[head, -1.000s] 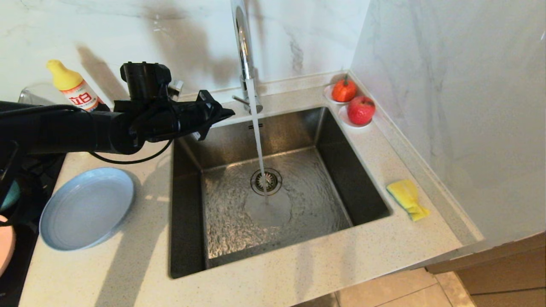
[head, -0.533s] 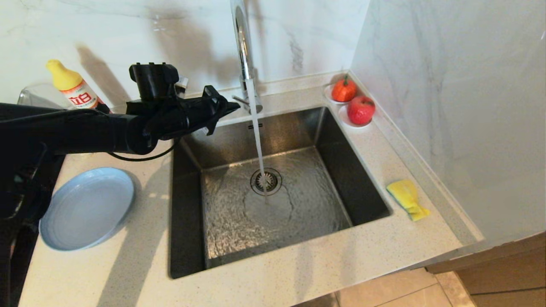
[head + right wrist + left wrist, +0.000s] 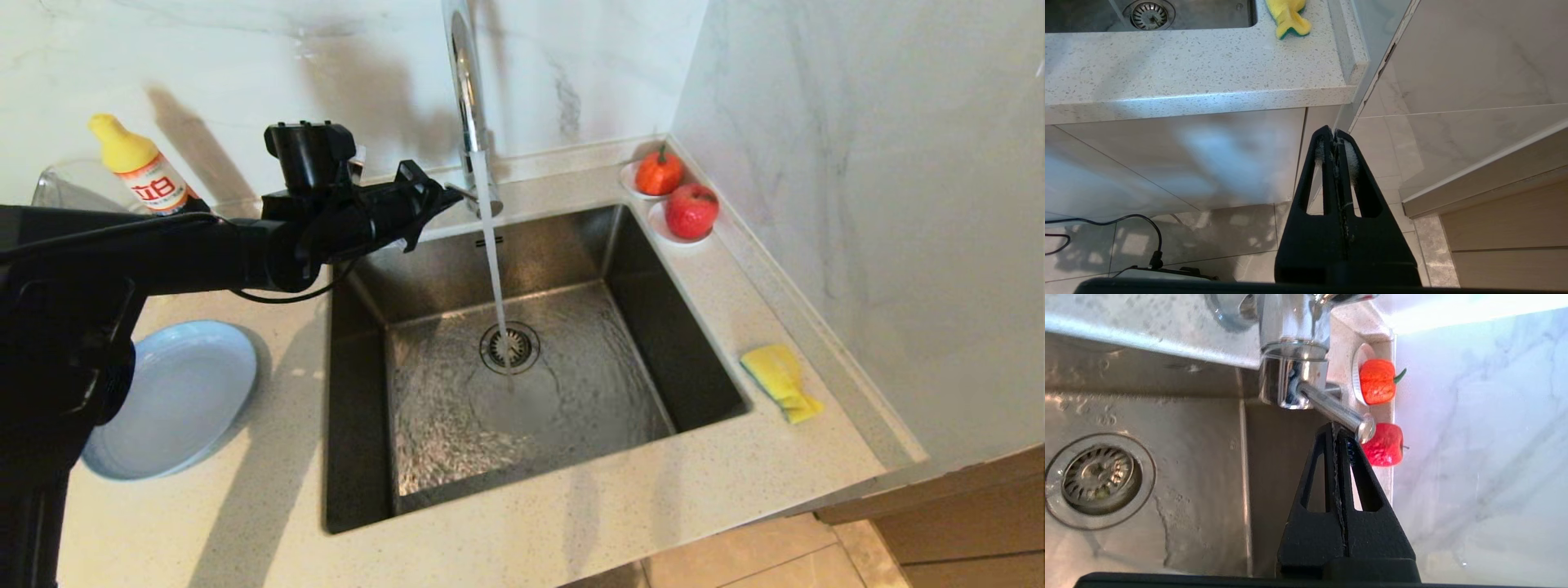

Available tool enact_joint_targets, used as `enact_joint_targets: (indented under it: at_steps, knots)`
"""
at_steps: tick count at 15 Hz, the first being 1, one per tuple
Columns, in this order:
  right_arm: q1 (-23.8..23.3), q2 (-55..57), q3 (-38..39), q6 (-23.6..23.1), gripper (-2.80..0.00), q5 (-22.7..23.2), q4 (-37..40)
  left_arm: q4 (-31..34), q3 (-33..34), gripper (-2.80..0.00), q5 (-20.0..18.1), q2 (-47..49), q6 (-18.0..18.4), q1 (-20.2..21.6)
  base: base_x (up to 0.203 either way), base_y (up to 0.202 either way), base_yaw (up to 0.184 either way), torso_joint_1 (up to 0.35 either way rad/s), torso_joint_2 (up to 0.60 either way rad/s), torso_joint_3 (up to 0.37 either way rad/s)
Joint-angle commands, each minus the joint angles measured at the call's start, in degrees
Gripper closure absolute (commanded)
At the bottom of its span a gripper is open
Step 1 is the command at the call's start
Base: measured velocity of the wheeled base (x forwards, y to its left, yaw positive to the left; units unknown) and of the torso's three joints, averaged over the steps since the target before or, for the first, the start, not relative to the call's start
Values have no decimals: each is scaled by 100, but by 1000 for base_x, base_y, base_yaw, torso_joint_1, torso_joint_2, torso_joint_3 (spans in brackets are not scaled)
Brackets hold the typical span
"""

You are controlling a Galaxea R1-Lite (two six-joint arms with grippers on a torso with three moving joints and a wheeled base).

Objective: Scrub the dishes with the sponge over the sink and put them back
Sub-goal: Turn off the faucet

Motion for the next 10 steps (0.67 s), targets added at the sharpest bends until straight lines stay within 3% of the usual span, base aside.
enact_joint_targets:
  at_steps: [1, 10]
  knots:
    - [1, -1, -3, -7, 0, 0, -1, -17, -184, 0, -5, 131, -27, -4, 0, 0, 0, 0, 0, 0]
    - [1, -1, 2, -7, 0, -1, -1, -440, -219, 0, 181, 256, 15, -4, 0, 0, 0, 0, 0, 0]
